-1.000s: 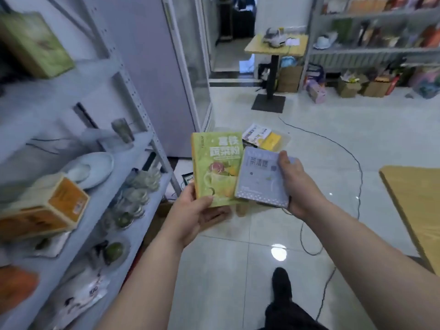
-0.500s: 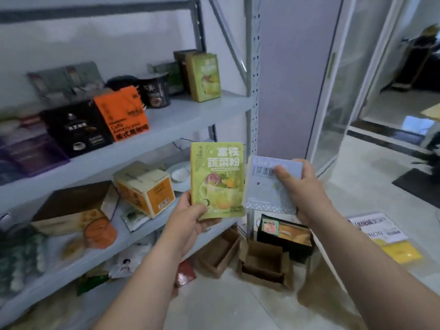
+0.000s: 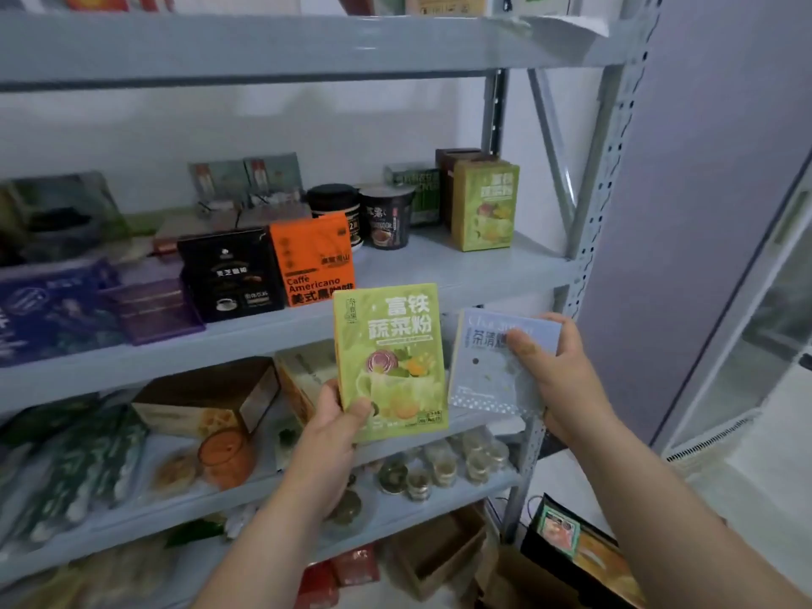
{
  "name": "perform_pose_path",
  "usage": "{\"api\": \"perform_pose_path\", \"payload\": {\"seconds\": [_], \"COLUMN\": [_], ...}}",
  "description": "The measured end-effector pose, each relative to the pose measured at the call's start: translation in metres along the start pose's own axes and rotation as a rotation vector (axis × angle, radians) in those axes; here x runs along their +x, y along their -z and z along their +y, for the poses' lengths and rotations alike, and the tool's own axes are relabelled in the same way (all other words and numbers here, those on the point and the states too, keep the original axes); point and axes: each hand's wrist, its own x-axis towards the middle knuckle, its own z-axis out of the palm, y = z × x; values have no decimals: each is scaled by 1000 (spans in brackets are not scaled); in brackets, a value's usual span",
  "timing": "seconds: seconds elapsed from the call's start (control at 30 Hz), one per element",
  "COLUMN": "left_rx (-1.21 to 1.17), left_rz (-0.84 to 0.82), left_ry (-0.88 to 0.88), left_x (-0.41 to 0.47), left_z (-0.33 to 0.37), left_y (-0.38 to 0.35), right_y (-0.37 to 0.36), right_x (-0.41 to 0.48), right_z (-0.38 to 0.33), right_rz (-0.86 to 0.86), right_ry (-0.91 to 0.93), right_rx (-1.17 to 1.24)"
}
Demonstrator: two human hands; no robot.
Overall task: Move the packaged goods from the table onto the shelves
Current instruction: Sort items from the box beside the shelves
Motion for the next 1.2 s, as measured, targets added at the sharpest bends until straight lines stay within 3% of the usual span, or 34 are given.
{"api": "perform_pose_path", "payload": {"seconds": [0.3, 0.53, 0.63, 0.77, 0.93, 1.2], "left_rx": [186, 231, 230, 234, 242, 266], "left_rz": [98, 187, 248, 353, 458, 522], "left_ry": [-85, -104, -59, -53, -17, -12], "left_x": [66, 98, 101, 106, 105, 100], "left_z": [35, 32, 26, 25, 24, 32], "left_y": [2, -13, -22, -30, -41, -54], "right_y": [-35, -53, -72, -106, -150, -197], "right_x": [85, 165, 210, 266, 303, 323], "right_z": [-13, -17, -14, 0, 4, 16], "right_rz": [-63, -78, -218, -495, -534, -577], "right_ry": [157, 256, 298, 395, 524, 624], "right_rx": [-246, -129, -233, -589, -755, -726]}}
